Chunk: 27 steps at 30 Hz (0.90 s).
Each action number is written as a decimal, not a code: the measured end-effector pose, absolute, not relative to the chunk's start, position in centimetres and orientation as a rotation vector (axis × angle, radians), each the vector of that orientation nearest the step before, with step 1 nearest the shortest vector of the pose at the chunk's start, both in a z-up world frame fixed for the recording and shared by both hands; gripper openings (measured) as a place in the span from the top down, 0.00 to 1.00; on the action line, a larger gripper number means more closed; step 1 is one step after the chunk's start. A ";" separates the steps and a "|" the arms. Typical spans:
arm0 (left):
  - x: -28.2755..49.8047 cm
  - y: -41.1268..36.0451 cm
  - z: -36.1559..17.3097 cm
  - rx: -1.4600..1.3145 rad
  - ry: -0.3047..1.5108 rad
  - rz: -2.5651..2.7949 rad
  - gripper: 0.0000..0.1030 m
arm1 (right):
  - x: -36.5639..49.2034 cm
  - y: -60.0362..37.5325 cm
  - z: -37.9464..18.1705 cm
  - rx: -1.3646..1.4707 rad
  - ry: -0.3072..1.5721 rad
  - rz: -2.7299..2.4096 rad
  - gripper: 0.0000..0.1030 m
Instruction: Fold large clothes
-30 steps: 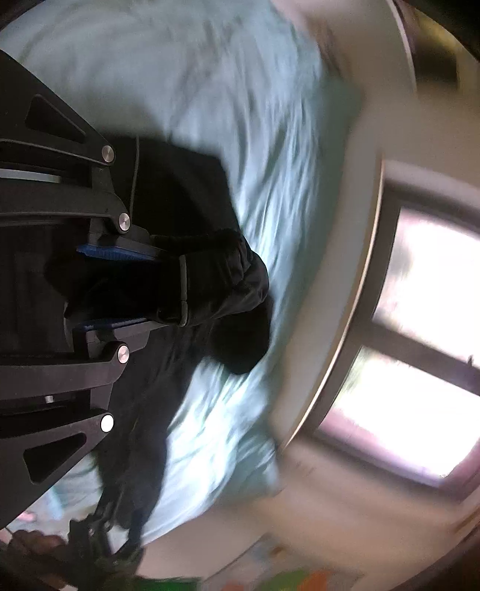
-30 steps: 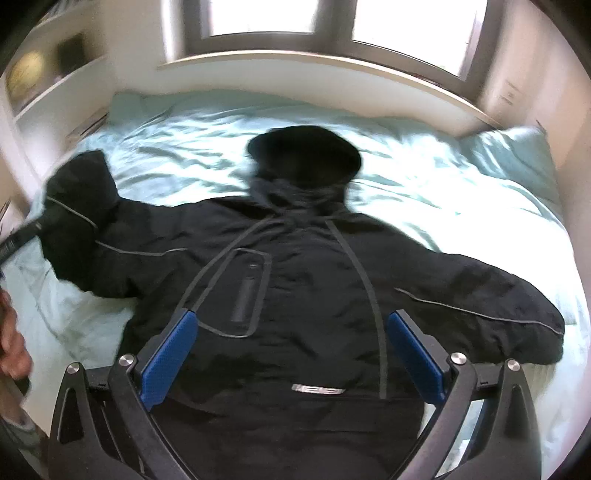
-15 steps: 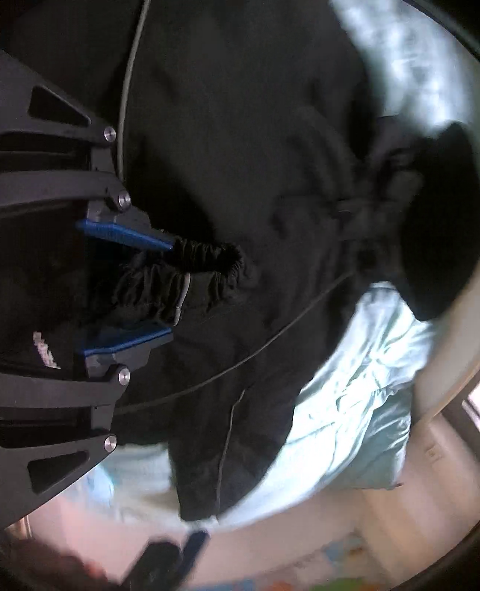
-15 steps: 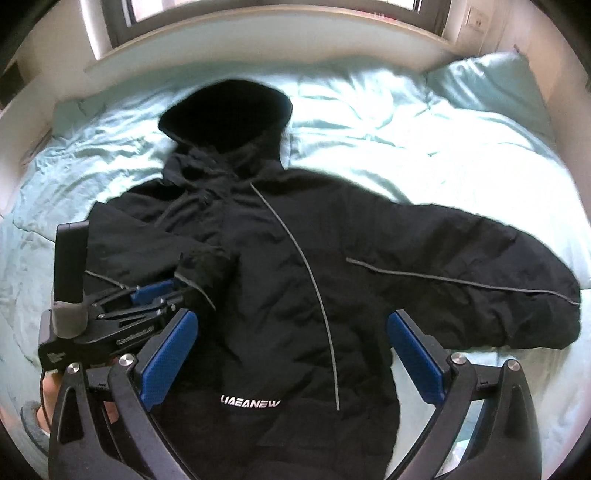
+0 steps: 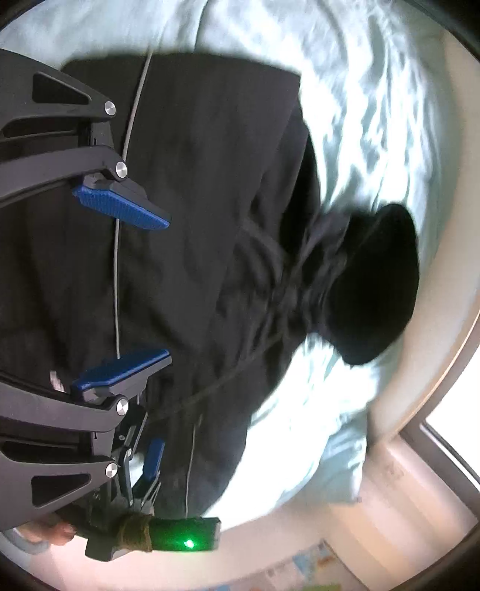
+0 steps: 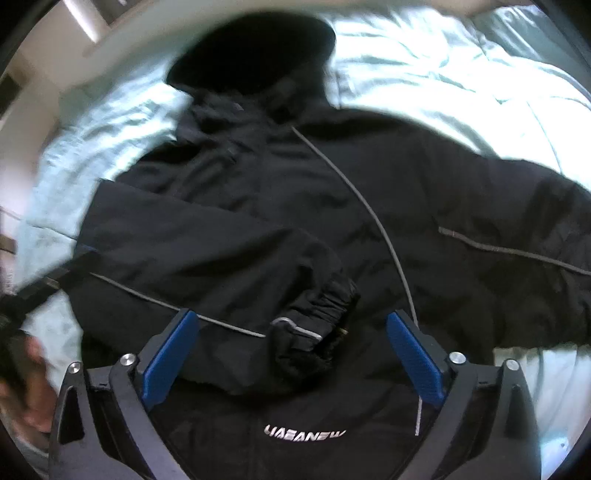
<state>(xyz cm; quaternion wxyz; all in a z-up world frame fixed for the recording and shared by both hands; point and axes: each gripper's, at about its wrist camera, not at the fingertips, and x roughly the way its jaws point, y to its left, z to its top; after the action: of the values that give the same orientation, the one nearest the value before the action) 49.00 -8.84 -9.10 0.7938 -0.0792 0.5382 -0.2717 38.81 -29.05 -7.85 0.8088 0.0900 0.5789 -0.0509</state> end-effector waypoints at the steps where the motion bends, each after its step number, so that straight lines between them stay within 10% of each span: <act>1: 49.3 -8.5 -9.2 -0.144 1.163 -0.556 0.34 | 38.9 -29.3 -8.6 0.198 1.246 -0.122 0.07; 8: 50.3 -7.1 -10.0 -0.139 1.186 -0.477 0.34 | 39.9 -31.6 -13.9 0.356 1.347 -0.120 0.09; 13: 49.7 -7.9 -9.7 -0.045 1.174 -0.454 0.34 | 39.0 -30.4 -12.9 0.310 1.301 -0.048 0.56; 27: 49.6 -13.5 -9.6 0.067 1.117 -0.528 0.34 | 38.5 -38.7 -5.1 0.183 1.042 -0.296 0.66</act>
<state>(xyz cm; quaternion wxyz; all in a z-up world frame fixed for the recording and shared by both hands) 49.61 -13.49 -9.63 0.8146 0.0316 0.5236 -0.2476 38.53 -38.66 -5.11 0.8528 0.0871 0.4953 -0.1407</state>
